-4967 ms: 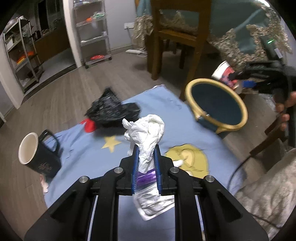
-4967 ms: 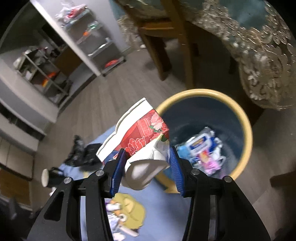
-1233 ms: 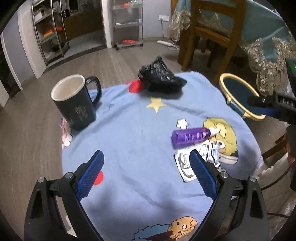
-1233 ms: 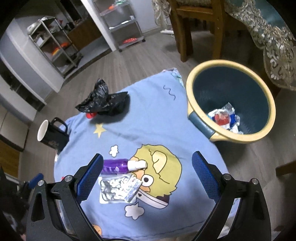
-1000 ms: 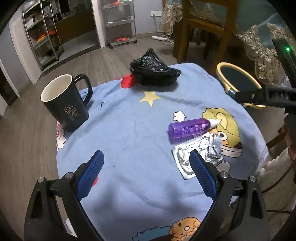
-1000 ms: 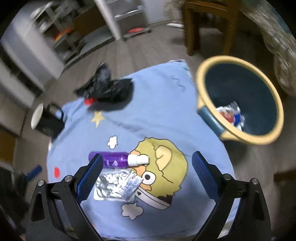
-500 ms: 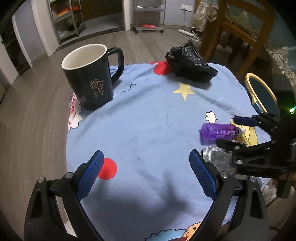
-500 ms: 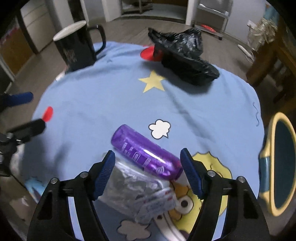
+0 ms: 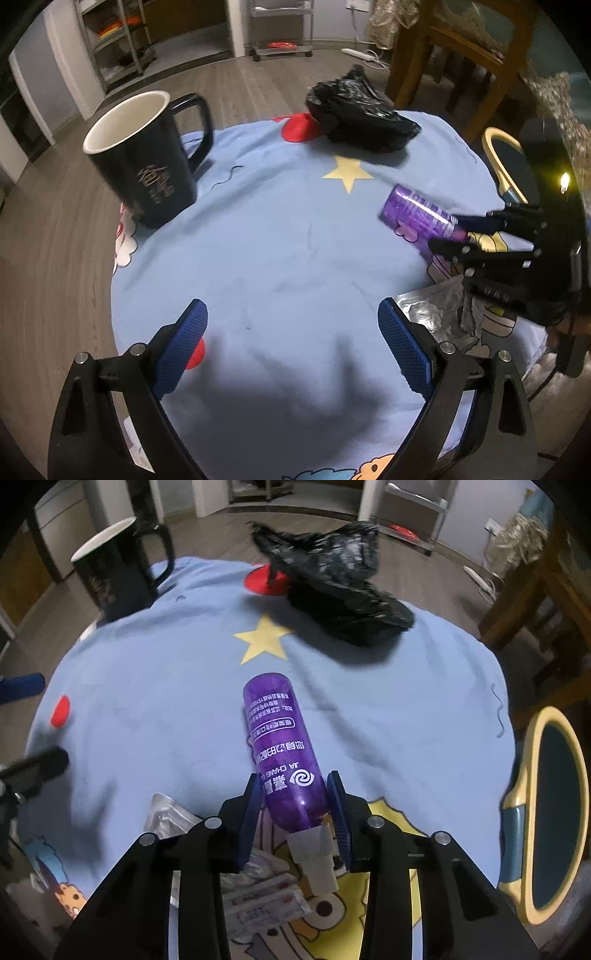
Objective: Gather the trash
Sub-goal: 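Lower the right tool onto the purple spray bottle and close it, then lift the purple bottle with right tool while left tool grasps the black plastic bag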
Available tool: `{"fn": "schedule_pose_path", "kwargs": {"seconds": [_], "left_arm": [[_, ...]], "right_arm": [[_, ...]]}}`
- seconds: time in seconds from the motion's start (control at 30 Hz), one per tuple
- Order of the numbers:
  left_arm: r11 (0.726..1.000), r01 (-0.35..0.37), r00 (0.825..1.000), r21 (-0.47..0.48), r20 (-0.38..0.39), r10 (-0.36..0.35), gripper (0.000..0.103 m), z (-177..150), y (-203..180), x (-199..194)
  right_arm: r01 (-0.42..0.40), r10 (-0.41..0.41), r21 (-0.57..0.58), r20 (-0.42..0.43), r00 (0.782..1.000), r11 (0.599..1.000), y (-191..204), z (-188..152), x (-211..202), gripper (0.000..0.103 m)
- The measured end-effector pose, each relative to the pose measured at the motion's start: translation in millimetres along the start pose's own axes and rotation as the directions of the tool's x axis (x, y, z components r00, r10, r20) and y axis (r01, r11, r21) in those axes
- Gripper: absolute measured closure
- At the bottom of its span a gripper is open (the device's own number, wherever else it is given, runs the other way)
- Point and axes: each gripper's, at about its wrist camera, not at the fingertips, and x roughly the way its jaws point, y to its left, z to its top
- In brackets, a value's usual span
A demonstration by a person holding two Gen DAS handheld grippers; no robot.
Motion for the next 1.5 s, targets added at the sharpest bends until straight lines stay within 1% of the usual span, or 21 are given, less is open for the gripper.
{"fn": "schedule_pose_path", "kwargs": {"seconds": [0.13,0.23,0.3,0.4,0.47,0.53,0.63,0.73,0.83,0.87,0.97,1.07,1.17,1.27,1.3,1.4,1.5], "left_arm": [[0.999,-0.002,1.0,0.043,0.006,0.001,0.011,2,-11,-1],[0.997,-0.002,1.0,0.073,0.014,0.001,0.011,6,-18,-3],[0.997,0.018,1.0,0.077,0.023,-0.019,0.011,10,-22,-5],[0.995,0.033,0.998,0.099,0.049,-0.038,0.011,16,-32,-9],[0.992,0.041,0.998,0.116,0.049,-0.047,0.011,18,-40,-7],[0.991,0.055,0.997,0.118,0.043,-0.06,0.011,20,-45,-3],[0.993,0.078,0.995,0.088,0.05,-0.083,0.011,30,-50,1],[0.994,0.098,0.992,0.04,0.075,-0.101,0.011,46,-52,4],[0.994,0.107,0.988,0.009,0.11,-0.108,0.011,69,-52,9],[0.995,0.105,0.988,0.004,0.115,-0.104,0.011,76,-53,11],[0.997,0.079,0.988,0.004,0.133,-0.079,0.011,102,-53,18],[0.998,0.054,0.98,0.019,0.191,-0.057,0.011,127,-56,20],[0.997,0.05,0.974,0.053,0.217,-0.061,0.011,149,-65,24],[0.991,0.045,0.975,0.129,0.212,-0.072,0.011,162,-83,32],[0.983,0.035,0.978,0.18,0.197,-0.071,0.011,164,-95,39],[0.958,-0.019,0.987,0.287,0.156,-0.027,0.011,164,-121,56],[0.94,-0.051,0.993,0.336,0.12,0.011,0.011,160,-136,72]], "right_arm": [[-0.018,0.017,0.057,0.018,1.0,0.998,-13,2,-17,0.067],[-0.025,0.025,0.08,0.002,1.0,0.996,-22,6,-36,0.068],[-0.036,0.036,0.085,-0.003,0.999,0.996,-33,11,-54,0.069],[-0.057,0.055,0.134,0.017,0.998,0.989,-64,13,-84,0.069],[-0.05,0.044,0.154,0.045,0.998,0.987,-84,7,-102,0.069],[-0.034,0.023,0.185,0.063,0.998,0.982,-102,0,-109,0.069],[-0.061,0.039,0.285,0.083,0.996,0.957,-129,-9,-108,0.069],[-0.038,0.006,0.316,0.103,0.995,0.948,-145,-8,-109,0.069],[-0.063,0.016,0.385,0.122,0.992,0.921,-160,-10,-108,0.069],[-0.078,0.029,0.411,0.125,0.992,0.908,-166,-11,-107,0.069],[-0.087,0.032,0.439,0.13,0.991,0.894,-173,-12,-107,0.069],[-0.092,0.035,0.455,0.132,0.991,0.886,-178,-13,-106,0.069],[-0.104,0.048,0.471,0.129,0.991,0.876,-182,-15,-104,0.069],[-0.116,0.057,0.482,0.136,0.989,0.869,-187,-17,-105,0.069],[-0.12,0.06,0.486,0.138,0.989,0.865,-188,-17,-104,0.069],[-0.133,0.072,0.498,0.141,0.987,0.857,-192,-19,-104,0.069],[-0.131,0.07,0.503,0.139,0.988,0.854,-192,-19,-104,0.069]]}}
